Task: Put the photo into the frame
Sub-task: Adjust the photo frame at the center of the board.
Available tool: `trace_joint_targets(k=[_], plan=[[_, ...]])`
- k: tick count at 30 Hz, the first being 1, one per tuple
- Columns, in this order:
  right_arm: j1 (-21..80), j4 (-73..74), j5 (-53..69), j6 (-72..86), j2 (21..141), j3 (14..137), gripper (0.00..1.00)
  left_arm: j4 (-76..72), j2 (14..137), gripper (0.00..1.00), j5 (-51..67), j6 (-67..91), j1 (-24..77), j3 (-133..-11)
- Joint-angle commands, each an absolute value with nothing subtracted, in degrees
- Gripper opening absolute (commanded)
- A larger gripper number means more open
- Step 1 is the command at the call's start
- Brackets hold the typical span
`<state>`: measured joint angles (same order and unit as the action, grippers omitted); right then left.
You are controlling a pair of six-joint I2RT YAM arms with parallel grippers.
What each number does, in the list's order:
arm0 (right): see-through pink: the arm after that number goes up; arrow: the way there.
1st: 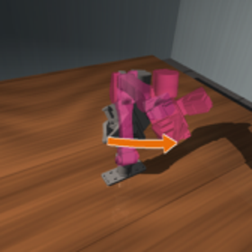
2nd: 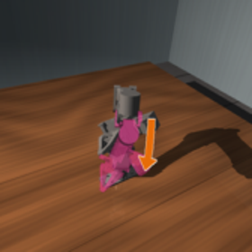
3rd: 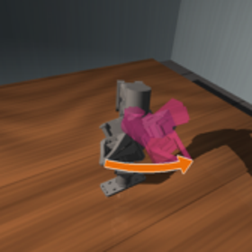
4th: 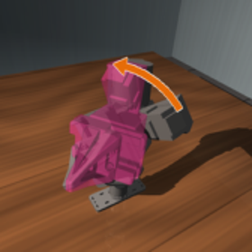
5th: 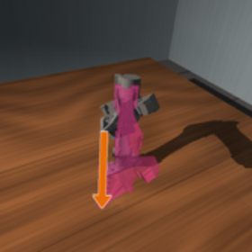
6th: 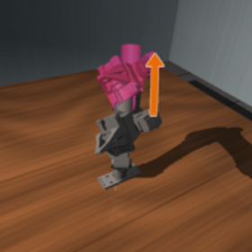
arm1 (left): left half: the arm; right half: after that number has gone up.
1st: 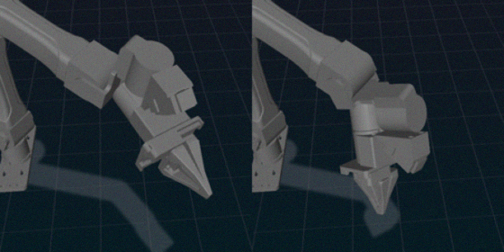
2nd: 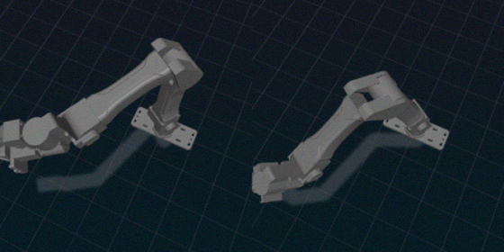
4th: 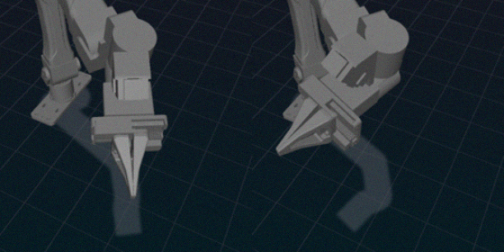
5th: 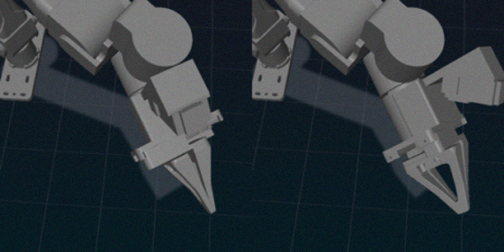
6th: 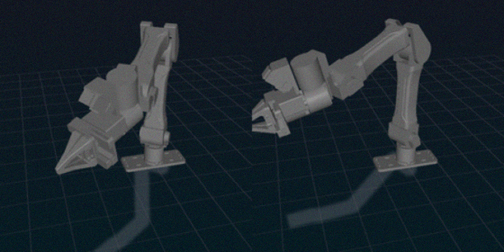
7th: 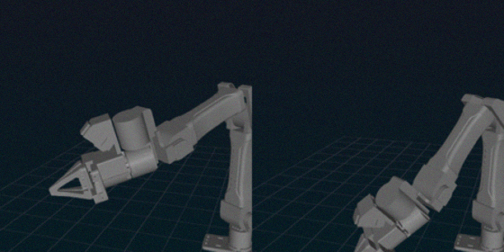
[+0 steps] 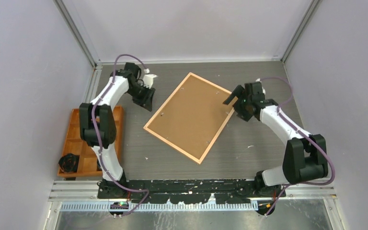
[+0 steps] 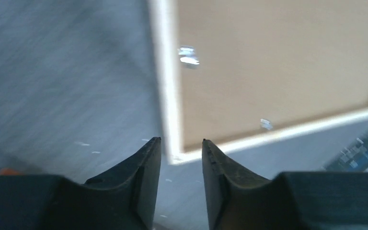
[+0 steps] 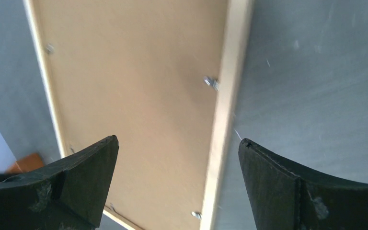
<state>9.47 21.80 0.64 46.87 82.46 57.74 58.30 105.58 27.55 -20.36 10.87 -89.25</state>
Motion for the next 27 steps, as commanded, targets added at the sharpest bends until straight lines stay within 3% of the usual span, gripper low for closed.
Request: trace_joint_targets(k=[1, 8, 12, 19, 27], plan=[[9.4, 18.1, 6.0, 51.6, 77.9, 49.3, 1.00, 51.3, 114.6, 0.34, 16.3, -13.1, 5.9, -90.8], [9.4, 11.3, 10.6, 55.9, 78.9, 42.1, 1.00, 48.8, 117.5, 0.25, 23.6, -11.9, 5.6, -86.4], [9.4, 7.3, 12.7, 56.9, 83.1, 42.4, 1.00, 49.4, 116.8, 0.13, 28.1, -14.2, 6.1, -83.1], [7.8, 6.3, 13.1, 55.6, 91.6, 49.4, 1.00, 49.5, 113.7, 0.12, 32.2, -18.3, 12.0, -73.5], [6.7, 15.8, 6.3, 50.1, 90.4, 57.0, 1.00, 51.0, 108.8, 0.15, 33.9, -19.6, 15.9, -68.1]])
